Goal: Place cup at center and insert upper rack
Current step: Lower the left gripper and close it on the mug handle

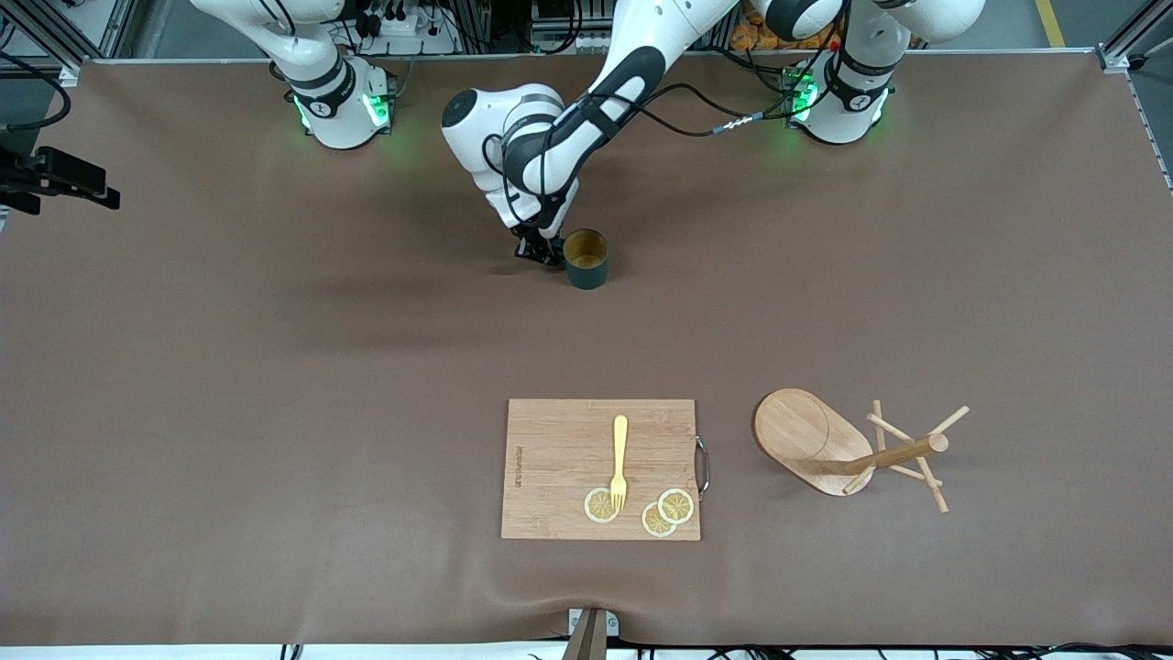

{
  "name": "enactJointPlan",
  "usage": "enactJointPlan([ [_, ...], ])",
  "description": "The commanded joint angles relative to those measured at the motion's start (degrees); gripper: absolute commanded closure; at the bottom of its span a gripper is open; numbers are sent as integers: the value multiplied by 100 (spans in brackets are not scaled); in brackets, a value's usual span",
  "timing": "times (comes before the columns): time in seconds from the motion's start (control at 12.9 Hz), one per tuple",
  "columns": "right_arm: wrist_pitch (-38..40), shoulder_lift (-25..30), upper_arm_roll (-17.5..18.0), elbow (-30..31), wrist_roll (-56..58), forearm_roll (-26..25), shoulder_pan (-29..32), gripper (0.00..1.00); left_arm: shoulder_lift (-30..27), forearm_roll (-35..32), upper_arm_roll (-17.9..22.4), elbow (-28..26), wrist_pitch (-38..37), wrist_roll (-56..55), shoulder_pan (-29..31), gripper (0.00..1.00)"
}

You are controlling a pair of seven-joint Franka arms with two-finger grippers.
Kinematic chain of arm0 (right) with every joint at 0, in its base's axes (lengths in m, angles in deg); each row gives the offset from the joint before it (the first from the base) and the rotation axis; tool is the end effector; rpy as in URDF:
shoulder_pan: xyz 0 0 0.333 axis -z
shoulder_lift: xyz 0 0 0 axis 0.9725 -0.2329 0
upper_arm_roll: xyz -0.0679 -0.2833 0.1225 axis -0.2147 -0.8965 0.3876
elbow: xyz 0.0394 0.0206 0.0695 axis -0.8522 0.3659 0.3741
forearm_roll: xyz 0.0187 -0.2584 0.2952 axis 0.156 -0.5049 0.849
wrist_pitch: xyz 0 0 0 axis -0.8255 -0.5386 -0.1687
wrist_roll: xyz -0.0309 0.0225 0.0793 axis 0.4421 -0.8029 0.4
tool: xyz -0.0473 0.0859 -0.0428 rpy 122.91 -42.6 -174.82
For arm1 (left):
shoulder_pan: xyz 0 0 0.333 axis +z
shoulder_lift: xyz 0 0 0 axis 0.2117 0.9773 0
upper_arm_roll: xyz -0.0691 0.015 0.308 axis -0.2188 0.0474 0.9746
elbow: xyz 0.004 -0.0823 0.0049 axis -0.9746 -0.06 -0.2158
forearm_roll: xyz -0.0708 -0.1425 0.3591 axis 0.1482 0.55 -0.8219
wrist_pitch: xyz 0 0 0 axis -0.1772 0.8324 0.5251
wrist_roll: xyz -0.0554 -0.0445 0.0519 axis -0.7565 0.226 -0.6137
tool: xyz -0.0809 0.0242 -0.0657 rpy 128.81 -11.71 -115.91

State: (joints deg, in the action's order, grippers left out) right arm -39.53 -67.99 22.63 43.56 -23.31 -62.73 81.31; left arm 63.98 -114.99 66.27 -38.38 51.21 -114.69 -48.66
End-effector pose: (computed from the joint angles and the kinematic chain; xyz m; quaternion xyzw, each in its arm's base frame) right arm 0.5276 -0.0541 0.6358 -0.9952 -0.0221 0.0929 0.0199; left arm 0.3036 -0.6519 0.1913 -0.8091 -0.5572 -0.1705 0.0758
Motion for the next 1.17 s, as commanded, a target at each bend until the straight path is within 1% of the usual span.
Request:
enactJointPlan([
  [0.0,17,62,-27,-5,-57,19,-21,0,-95,-4,63,9,-129,89,-56,68],
  [0.16,17,62,-27,-5,-48,19,-21,0,-95,-4,63,1,-129,89,-56,70],
  [0.23,17,62,-27,-5,-48,19,-21,0,-86,13,63,0,-129,89,-56,75],
  [0.31,17,62,-27,-5,-48,19,-21,0,-95,31,63,0,-129,81,-56,85],
  [0.39,17,62,-27,-5,-48,19,-21,0,-95,40,63,0,-129,81,-47,93],
  [0.47,17,62,-27,-5,-48,19,-21,0,-104,40,55,9,-129,81,-47,95],
  [0.54,17,62,-27,-5,-48,19,-21,0,-130,48,54,9,-129,81,-38,100],
  [0.7,26,62,-27,-5,-48,19,-21,0,-235,75,46,9,-129,89,-12,100],
  [1.09,26,62,-27,-5,-39,19,-13,0,-806,495,-42,18,-120,194,523,100],
])
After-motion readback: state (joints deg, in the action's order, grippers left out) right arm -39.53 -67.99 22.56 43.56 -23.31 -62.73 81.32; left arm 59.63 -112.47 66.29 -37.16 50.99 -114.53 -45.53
